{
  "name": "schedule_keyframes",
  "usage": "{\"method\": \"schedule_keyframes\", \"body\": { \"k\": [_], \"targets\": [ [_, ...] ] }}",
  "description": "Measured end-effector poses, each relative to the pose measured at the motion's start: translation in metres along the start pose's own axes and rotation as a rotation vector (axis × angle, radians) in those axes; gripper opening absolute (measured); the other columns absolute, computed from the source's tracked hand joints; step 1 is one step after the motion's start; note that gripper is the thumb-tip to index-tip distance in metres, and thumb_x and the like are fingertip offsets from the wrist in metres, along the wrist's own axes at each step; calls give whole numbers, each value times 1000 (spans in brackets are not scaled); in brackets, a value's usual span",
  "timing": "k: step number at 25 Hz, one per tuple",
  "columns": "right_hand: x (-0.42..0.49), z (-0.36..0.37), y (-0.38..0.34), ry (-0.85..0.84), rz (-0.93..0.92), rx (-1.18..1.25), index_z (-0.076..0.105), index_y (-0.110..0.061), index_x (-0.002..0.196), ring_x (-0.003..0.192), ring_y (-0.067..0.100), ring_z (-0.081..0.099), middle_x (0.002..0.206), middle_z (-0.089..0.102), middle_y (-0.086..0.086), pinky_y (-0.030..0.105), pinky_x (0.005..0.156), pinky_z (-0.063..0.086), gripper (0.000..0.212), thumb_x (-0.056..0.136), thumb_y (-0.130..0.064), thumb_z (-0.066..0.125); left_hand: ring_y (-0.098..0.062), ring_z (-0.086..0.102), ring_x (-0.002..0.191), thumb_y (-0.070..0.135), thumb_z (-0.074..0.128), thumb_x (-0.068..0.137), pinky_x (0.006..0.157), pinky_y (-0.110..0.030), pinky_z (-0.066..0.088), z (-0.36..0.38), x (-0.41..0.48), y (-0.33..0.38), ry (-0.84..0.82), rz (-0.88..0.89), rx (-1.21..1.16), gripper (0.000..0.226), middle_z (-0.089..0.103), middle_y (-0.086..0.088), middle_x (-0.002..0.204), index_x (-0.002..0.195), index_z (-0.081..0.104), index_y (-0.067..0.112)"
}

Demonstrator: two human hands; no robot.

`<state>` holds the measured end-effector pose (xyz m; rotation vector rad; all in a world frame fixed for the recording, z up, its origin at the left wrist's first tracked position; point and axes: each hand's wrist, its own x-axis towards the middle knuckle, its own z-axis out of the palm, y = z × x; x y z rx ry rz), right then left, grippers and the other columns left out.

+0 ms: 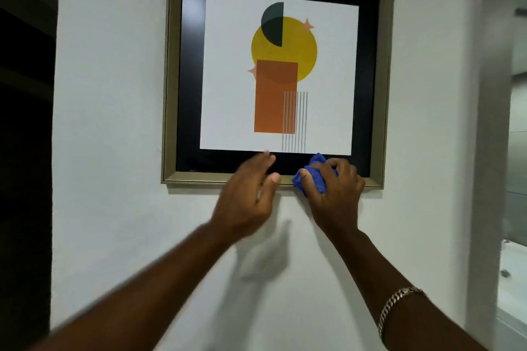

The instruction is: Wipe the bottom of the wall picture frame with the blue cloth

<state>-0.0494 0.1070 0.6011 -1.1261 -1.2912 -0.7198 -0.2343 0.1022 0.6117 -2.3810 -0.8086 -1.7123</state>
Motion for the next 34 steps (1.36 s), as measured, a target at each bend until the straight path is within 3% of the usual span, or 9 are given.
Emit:
{"method": "schedule_keyframes", "body": {
  "k": [3, 5, 8, 12, 17, 21, 26, 31, 34],
  "targets": [
    [-27, -12, 4, -22, -16, 166, 62, -24, 102, 98, 23, 55, 106, 60, 7, 49, 88, 44, 32, 88, -50, 49, -23, 71, 90, 47, 37, 100, 89, -31, 56, 50, -41, 37, 185, -588, -645, 46, 74, -13, 94, 102, 69, 15],
    [-47, -19, 9, -156, -37, 225, 61, -23, 107, 100, 21, 56, 108, 63, 6, 51, 91, 46, 37, 85, -53, 52, -27, 73, 95, 52, 33, 99, 86, -37, 60, 73, -45, 43, -13, -901, -1018, 56, 76, -13, 99, 115, 67, 10],
    [-82, -39, 31, -351, -7, 336, 55, -24, 117, 105, 11, 55, 113, 61, -9, 46, 97, 46, 52, 77, -56, 65, -25, 74, 97, 39, 47, 98, 74, -34, 62, 95, -58, 42, -151, -1005, -1325, 40, 76, -13, 109, 116, 67, 10],
    [-151, -75, 77, -479, 250, 456, 45, -30, 131, 121, 6, 52, 128, 51, -20, 32, 101, 48, 74, 68, -55, 77, -27, 73, 91, 13, 55, 92, 68, -32, 62, 148, -115, 39, -247, -1118, -1267, 30, 75, -16, 106, 118, 64, 2],
    [-256, -103, 144, -467, 760, 484, 39, -35, 135, 116, 5, 57, 130, 54, -12, 36, 96, 56, 69, 79, -35, 79, -29, 73, 95, 14, 59, 91, 76, -42, 64, 230, -220, 45, -203, -1296, -1376, 36, 72, -15, 111, 123, 59, -1],
    [-366, -120, 209, -610, 965, 331, 39, -30, 137, 103, 19, 65, 117, 62, 3, 31, 84, 59, 67, 82, -22, 77, -36, 70, 95, 15, 62, 93, 85, -47, 60, 310, -328, 48, -279, -1455, -939, 18, 73, -16, 105, 107, 64, 5],
    [-531, -141, 279, -766, 1105, 140, 43, -28, 135, 103, 12, 60, 111, 60, -11, 7, 73, 49, 62, 83, -14, 75, -36, 69, 77, 12, 68, 85, 72, -44, 59, 399, -481, 65, -336, -1639, -484, 12, 72, -11, 79, 74, 66, 16],
    [-650, -150, 315, -1011, 1070, -12, 52, -21, 127, 109, 20, 59, 119, 62, -1, 24, 87, 48, 49, 83, -15, 73, -18, 65, 78, -7, 60, 82, 74, -34, 57, 440, -588, 57, -515, -1759, -485, 25, 68, -3, 89, 90, 63, 16],
    [-669, -146, 320, -1139, 918, -173, 56, -14, 125, 114, 29, 57, 126, 60, 11, 40, 95, 48, 40, 88, -22, 67, -24, 63, 98, -9, 58, 83, 87, -37, 54, 443, -606, 43, -606, -1701, -472, 47, 64, 0, 97, 127, 55, 6]
  ]
}}
